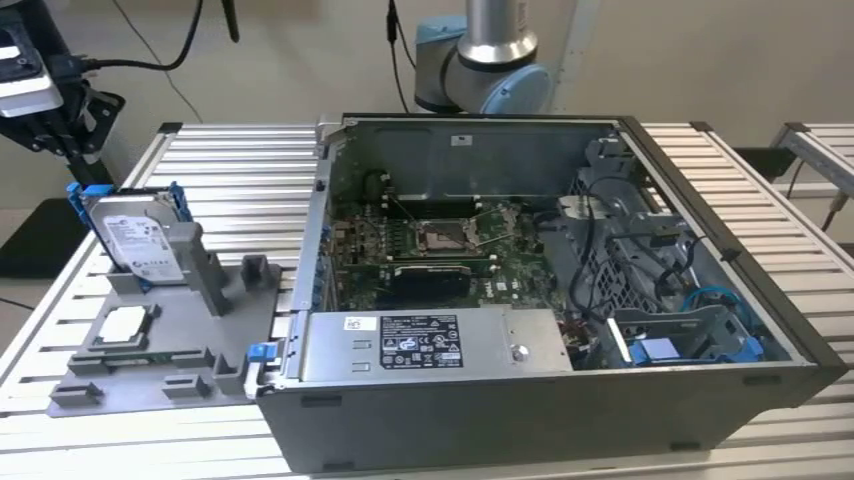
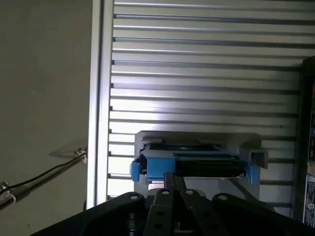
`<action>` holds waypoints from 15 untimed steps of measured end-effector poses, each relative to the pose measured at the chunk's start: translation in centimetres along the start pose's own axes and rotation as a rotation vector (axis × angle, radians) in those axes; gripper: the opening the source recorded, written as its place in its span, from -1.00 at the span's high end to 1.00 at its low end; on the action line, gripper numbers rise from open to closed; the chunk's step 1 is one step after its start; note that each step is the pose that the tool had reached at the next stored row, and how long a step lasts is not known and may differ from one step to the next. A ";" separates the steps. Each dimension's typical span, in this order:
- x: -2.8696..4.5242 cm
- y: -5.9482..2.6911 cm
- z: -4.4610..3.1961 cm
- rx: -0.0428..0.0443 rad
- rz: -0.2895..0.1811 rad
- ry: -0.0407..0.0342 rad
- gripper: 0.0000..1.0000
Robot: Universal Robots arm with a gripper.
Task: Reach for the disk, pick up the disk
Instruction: 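Reach for the disk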
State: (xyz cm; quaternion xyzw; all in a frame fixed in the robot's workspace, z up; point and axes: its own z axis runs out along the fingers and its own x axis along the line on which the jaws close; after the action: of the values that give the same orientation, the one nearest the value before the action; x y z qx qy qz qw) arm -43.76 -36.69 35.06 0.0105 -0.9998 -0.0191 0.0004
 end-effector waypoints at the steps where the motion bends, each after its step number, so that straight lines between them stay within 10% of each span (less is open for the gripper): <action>1: 0.16 0.01 0.00 0.0000 0.000 0.0002 1.00; 15: 0.40 0.01 -0.01 0.0001 -0.035 0.0016 1.00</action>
State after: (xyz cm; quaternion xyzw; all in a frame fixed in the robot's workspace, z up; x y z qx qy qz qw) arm -44.17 -36.69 35.07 0.0280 -0.9994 -0.0190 0.0009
